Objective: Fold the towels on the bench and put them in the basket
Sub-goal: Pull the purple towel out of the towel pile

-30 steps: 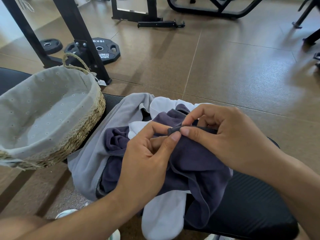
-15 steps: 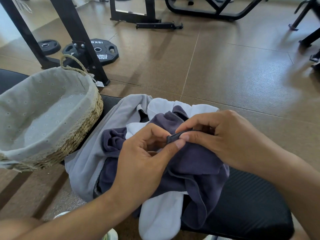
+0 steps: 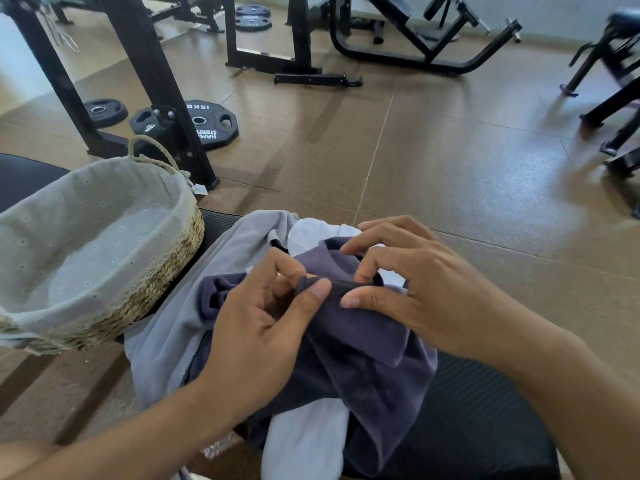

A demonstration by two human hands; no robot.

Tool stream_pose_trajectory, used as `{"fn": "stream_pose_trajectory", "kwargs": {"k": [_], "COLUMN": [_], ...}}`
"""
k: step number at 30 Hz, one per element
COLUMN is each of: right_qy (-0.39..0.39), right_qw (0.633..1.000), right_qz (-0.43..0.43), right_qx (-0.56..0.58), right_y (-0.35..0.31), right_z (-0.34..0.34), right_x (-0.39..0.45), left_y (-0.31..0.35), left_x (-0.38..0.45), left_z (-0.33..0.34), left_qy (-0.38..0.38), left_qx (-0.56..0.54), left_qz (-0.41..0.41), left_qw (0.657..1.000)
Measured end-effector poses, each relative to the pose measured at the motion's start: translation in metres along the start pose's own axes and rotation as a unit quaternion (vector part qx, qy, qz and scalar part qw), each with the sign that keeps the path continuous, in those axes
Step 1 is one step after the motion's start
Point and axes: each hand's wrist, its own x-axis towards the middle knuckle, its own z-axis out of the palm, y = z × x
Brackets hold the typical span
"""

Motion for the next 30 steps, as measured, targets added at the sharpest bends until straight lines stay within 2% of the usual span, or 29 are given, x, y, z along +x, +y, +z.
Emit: {"fn": "stream_pose_trajectory", "kwargs": {"k": [5, 7, 13, 16, 20, 23, 26, 28, 30], "right_qy": [-0.01, 0.005, 0.076, 0.1, 0.069, 0.108, 0.093, 0.034, -0.031], "right_qw": [1.0, 0.998, 0.98, 0.971, 0.977, 0.962, 0.967, 0.977, 0.972], "right_qz": [0.004, -0.006, 0.048, 0.06, 0.032, 0.024, 0.077, 0.14, 0.198], "right_qx": [0.018, 0.054, 0.179, 0.208, 0.199, 0.249, 0.226, 0.154, 0.121], "right_y": [0.004, 0.004, -0.003, -0.006, -0.011, -0.014, 0.005, 0.027, 0.047], "right_z": [-0.01, -0.016, -0.039, -0.051, -0.067, -0.073, -0.064, -0.047, -0.026], "right_x": [-0.001, -0.004, -0.016, -0.02, -0.033, -0.038, -0.033, -0.025, -0.019], "left_y": [0.01, 0.017, 0.052, 0.081, 0.119, 0.127, 0.096, 0.061, 0.026], "left_x": [0.014, 0.018, 0.037, 0.044, 0.048, 0.051, 0.056, 0.058, 0.057], "left_z": [-0.002, 0.001, 0.004, 0.007, -0.001, -0.01, -0.018, -0.024, -0.028], "left_qy": [0.067, 0.089, 0.116, 0.14, 0.185, 0.179, 0.181, 0.179, 0.187], "left_qx": [0.036, 0.024, 0.026, 0.03, -0.008, -0.026, 0.015, 0.019, 0.021], "left_qz": [0.014, 0.016, 0.053, 0.08, 0.141, 0.169, 0.105, 0.019, -0.046], "left_qw": [0.997, 0.996, 0.992, 0.987, 0.972, 0.969, 0.978, 0.983, 0.981]}}
